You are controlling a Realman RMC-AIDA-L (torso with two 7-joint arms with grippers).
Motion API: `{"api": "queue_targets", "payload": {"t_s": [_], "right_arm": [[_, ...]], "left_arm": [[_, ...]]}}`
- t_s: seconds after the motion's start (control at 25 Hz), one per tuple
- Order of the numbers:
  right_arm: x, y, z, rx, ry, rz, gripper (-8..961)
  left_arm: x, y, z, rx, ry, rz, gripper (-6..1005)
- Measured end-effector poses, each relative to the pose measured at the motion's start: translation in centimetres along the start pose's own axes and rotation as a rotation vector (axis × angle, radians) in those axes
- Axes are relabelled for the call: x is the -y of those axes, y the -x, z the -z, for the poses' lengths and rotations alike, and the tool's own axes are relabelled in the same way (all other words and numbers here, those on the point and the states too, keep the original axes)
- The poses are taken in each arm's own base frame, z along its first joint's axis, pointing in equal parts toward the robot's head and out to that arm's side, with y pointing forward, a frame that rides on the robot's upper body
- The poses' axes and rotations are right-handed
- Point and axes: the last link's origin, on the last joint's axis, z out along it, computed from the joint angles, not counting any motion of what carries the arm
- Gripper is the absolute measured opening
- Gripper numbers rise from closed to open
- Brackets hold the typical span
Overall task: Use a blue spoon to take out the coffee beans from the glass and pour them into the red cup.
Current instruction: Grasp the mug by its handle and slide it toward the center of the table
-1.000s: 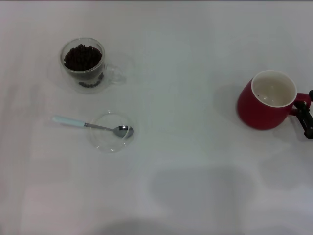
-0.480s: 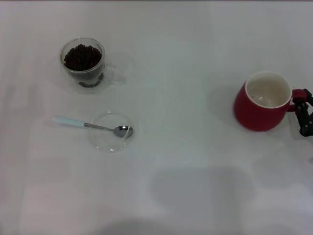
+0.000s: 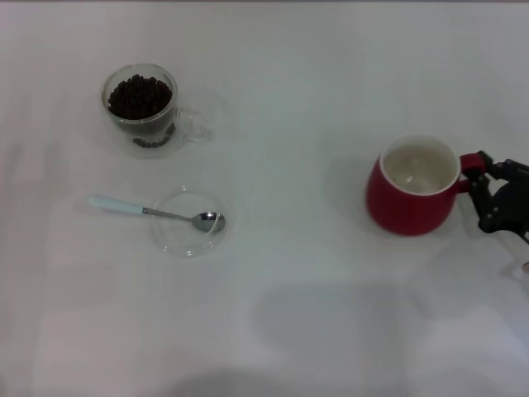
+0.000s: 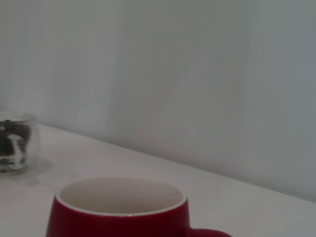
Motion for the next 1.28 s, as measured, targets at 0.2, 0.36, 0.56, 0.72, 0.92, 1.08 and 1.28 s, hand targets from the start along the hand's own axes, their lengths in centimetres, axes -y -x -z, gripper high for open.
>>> {"api": "queue_targets", "payload": {"t_s": [0.2, 0.36, 0.56, 0.72, 0.92, 1.08, 1.28], "right_arm": [[-1.5, 0.6, -1.0, 0.021, 0.082, 0.001, 144], [-3.0, 1.1, -1.8, 0.04, 0.161, -0.011, 138], [-5.1, 1.4, -3.0, 0.026, 0.251, 0.0, 137], [-6.7, 1.7, -3.7, 0.026, 0.317, 0.011, 137], [-7.9, 2.3, -4.1, 0.049, 0.369, 0.017, 138], [-8.0, 2.4, -4.2, 0.053, 0.375, 0.024, 138], [-7.6, 2.0, -4.1, 0.039, 0.375, 0.061, 137]], "left_arm": [[0.0, 0.0, -0.1, -0.001, 0.001, 0.0, 542], [0.0, 0.0, 0.0, 0.001, 0.0, 0.0, 541], [0.1, 0.1, 0.2, 0.002, -0.003, 0.0, 541], [0.1, 0.1, 0.3, 0.002, -0.004, 0.0, 541], [0.1, 0.2, 0.6, 0.006, -0.006, 0.0, 541], [0.3, 0.3, 1.0, 0.013, -0.012, 0.0, 541], [0.4, 0.5, 1.3, 0.017, -0.018, 0.0, 541]]}}
